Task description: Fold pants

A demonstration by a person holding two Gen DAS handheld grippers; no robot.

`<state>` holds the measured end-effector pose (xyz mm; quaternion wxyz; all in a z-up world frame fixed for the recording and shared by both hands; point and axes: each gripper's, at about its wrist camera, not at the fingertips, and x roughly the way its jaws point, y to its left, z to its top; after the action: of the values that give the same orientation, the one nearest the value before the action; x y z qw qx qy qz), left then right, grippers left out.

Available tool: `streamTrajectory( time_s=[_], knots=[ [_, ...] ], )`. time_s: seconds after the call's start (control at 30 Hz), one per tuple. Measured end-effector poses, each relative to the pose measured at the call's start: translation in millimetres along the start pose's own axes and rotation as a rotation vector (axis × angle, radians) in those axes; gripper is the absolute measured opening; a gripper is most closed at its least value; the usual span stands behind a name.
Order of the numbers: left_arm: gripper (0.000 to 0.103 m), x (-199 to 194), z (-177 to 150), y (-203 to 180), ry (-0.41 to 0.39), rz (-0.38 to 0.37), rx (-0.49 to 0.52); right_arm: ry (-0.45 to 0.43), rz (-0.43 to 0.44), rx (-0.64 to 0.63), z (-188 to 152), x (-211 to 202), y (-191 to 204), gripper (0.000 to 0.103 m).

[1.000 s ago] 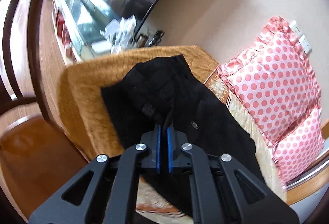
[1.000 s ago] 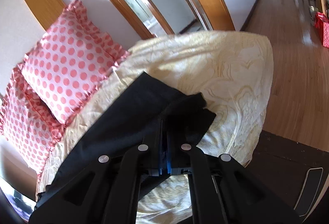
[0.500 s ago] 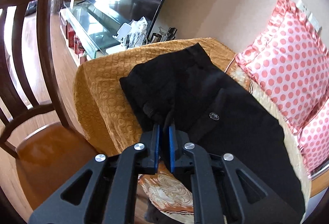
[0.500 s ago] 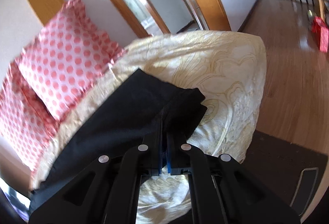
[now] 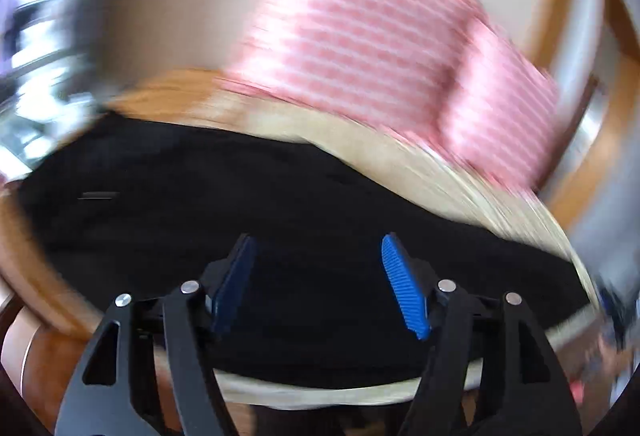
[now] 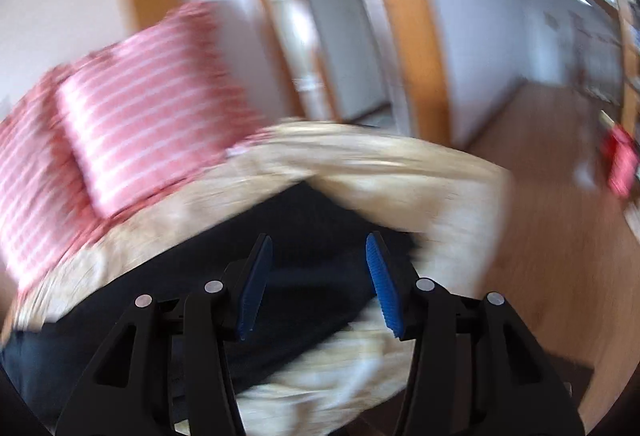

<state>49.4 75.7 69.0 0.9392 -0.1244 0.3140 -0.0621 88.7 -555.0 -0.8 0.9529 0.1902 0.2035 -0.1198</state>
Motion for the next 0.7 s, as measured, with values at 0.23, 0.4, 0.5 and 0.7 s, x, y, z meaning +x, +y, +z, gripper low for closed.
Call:
streamTrajectory(
  time_s=[0.23, 0.4, 0.5, 0.7],
  knots=[
    [0.066, 78, -22, -65, 0.181, -0.114, 0.151, 0.124, 0.23, -0.229, -31, 28, 90, 0.053],
    [0.069, 72, -37, -69, 0.156, -0.083, 0.204, 0.217, 0.23, -0.297, -55, 38, 94, 0.057],
    [0.072, 60, -51, -75, 0.138, -0.076, 0.233, 0.158, 0.192, -0.399, -74, 18, 97, 0.058],
    [0.076, 43, -67, -81, 0.109, -0.071, 0.285, 0.166, 0.225, -0.347, -78, 0, 85, 0.06]
  ],
)
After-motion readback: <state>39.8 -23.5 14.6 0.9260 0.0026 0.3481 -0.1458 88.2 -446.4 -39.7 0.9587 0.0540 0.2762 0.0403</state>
